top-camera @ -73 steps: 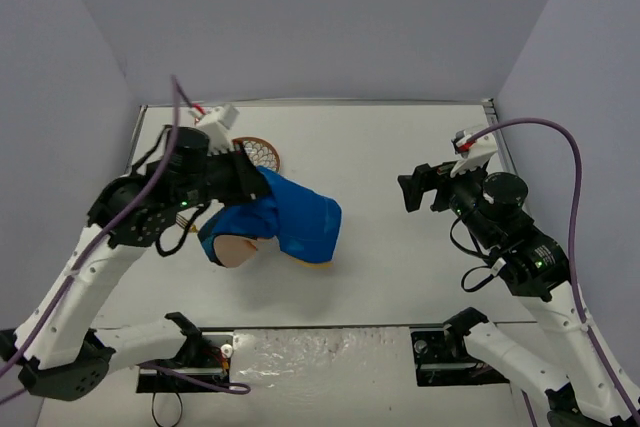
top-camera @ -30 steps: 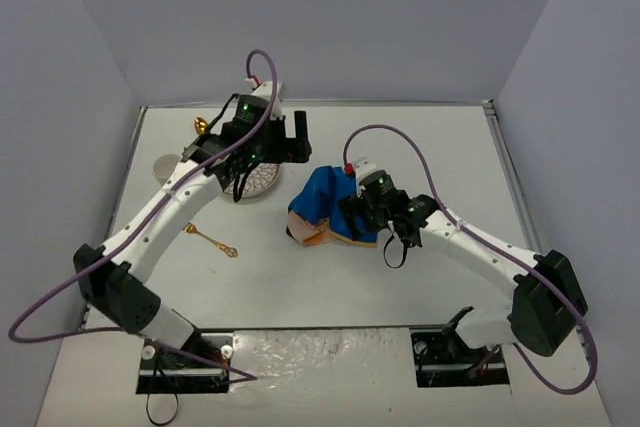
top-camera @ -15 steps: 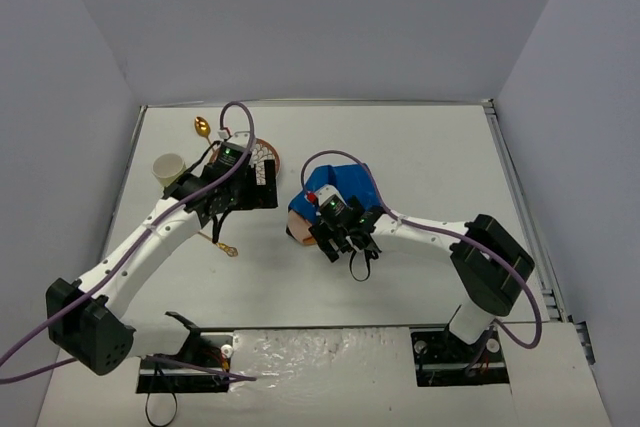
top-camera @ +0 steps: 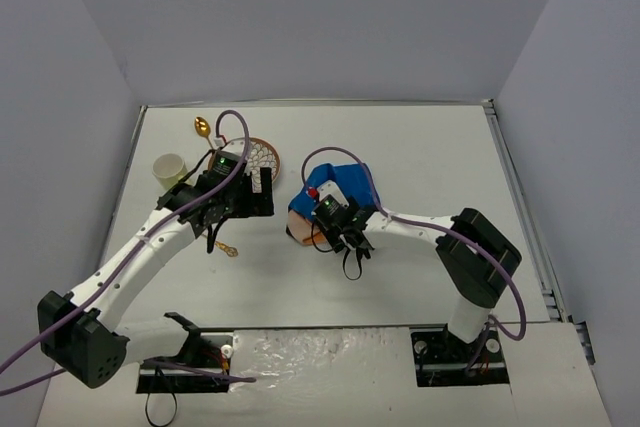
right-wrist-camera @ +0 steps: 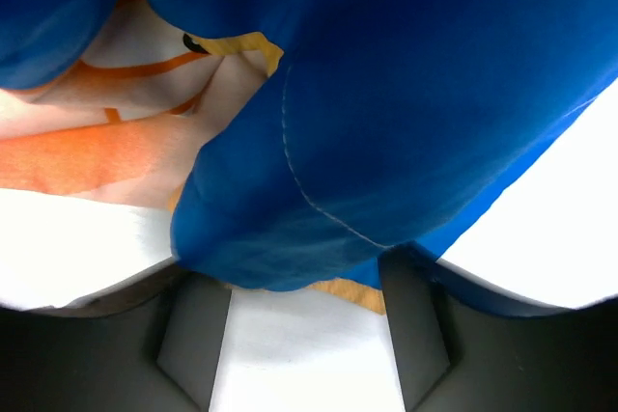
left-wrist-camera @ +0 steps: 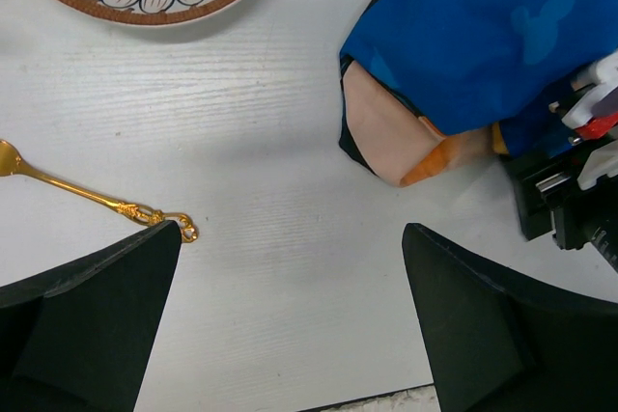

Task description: Set the dinner table for one person

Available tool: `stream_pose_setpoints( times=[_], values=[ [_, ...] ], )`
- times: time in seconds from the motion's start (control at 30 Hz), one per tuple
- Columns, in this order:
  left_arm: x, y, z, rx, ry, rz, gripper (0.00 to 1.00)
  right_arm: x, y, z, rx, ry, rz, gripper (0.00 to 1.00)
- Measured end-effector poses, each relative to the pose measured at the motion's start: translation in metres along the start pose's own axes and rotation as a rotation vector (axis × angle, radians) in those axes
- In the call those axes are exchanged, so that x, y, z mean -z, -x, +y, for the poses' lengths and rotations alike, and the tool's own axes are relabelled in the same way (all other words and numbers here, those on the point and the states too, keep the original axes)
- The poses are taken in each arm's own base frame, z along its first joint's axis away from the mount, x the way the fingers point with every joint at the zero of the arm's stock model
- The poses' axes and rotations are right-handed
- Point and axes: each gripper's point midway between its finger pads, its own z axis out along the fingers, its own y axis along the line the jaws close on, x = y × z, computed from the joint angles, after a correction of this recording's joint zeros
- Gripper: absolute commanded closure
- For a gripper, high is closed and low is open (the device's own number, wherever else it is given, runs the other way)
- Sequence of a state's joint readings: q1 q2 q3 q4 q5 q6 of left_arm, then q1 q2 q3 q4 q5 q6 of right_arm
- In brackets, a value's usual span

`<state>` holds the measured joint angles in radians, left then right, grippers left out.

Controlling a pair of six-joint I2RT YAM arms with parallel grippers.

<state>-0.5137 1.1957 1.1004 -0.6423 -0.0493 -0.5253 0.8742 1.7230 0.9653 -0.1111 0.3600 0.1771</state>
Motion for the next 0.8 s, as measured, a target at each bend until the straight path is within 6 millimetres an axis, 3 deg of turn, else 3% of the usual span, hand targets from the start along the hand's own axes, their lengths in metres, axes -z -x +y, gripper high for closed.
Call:
stream_pose_setpoints(
  times=[0.1, 0.17, 0.33, 0.5, 0.67, 0.8],
  values=[
    [-0.003, -0.009, 0.004, -0.008, 0.008, 0.017, 0.03, -0.001, 0.000, -0.002, -0.004, -0.014, -0.001, 0.89],
    [-0.006, -0.015, 0.007, -0.014, 0.013, 0.030, 0.03, 0.000, 0.001, -0.003, -0.008, -0.022, -0.003, 0.99],
    [-0.010, -0.024, 0.007, -0.018, 0.003, 0.048, 0.03, 0.017, 0.023, -0.009, -0.015, -0.028, -0.030, 1.00],
    [-0.011, -0.025, 0.007, -0.020, -0.001, 0.051, 0.03, 0.069, 0.095, -0.021, -0.068, 0.002, -0.167, 1.00],
    [-0.010, -0.021, 0.005, -0.026, -0.004, 0.046, 0.03, 0.151, 0.183, -0.038, -0.141, 0.080, -0.329, 1.00],
    [-0.006, -0.011, 0.001, -0.029, -0.018, 0.021, 0.03, 0.208, 0.223, -0.052, -0.187, 0.132, -0.435, 1.00]
  ],
)
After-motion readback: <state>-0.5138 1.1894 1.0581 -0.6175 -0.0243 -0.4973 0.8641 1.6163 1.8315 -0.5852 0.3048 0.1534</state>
